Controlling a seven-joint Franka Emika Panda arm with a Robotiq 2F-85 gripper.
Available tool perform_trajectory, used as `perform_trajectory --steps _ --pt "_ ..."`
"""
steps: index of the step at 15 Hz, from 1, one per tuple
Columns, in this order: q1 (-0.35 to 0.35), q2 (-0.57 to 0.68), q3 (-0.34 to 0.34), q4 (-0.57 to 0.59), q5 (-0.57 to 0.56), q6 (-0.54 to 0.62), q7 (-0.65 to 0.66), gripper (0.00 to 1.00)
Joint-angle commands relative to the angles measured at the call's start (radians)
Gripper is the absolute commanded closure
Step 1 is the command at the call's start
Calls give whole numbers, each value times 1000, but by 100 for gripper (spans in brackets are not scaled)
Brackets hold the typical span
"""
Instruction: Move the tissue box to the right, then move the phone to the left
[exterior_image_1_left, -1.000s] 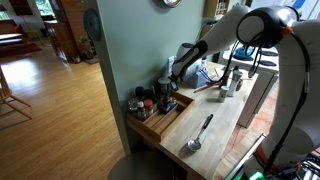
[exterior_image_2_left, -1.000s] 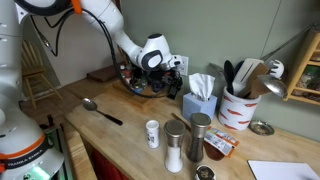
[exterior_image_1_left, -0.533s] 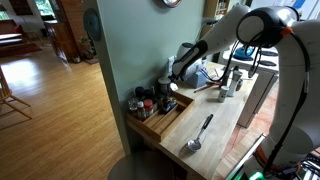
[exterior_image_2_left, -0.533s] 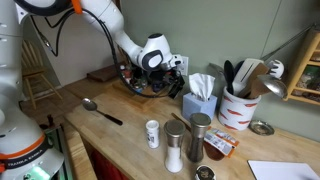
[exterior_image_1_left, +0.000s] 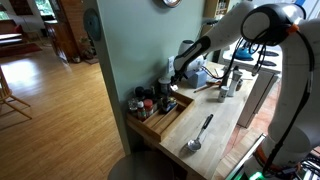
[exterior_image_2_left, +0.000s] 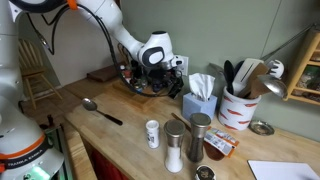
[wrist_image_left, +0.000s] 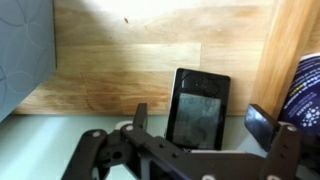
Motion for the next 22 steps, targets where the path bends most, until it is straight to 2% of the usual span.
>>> perform_trajectory --steps 1,7,11,19,20,22 --pt "-17 -55 -2 -2 15 -138 -41 0" --pt "-2 -167 -48 18 -12 -434 -1 0" --pt "3 -278 -72 3 -17 -577 31 0" --pt "5 -533 -103 -84 -27 -701 65 0" --pt "3 -567 -103 -107 -57 -719 95 0" --pt "6 -634 -109 -149 -70 -766 71 0"
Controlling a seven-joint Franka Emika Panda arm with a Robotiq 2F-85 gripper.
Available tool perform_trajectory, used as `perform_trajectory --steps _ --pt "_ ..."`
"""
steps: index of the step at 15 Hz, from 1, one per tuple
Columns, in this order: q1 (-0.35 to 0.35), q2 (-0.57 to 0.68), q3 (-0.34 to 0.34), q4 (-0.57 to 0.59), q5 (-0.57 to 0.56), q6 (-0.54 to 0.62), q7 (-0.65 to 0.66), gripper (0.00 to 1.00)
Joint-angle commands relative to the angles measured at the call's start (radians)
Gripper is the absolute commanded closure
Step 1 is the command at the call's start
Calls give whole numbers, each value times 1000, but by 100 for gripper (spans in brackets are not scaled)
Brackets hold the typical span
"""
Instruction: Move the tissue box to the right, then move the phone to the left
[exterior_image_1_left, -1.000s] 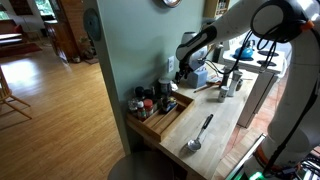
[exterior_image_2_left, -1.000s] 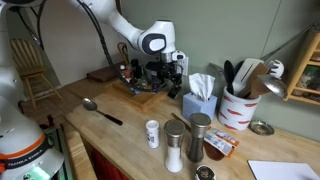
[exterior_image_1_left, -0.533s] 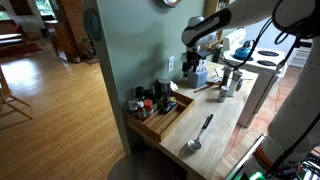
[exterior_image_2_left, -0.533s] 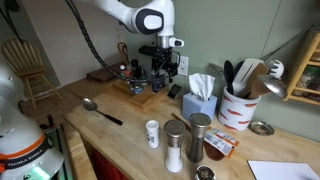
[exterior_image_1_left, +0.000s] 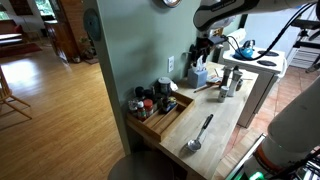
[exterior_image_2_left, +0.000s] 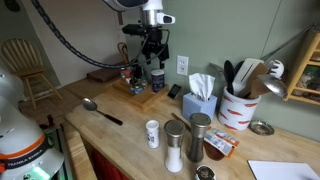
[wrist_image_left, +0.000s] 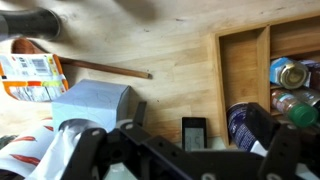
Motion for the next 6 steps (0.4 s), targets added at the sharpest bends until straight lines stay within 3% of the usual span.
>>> perform_trajectory --steps 1,6 --pt "22 -30 -23 -17 -14 -25 4 0" --pt "24 -104 -26 -77 -23 -43 6 0"
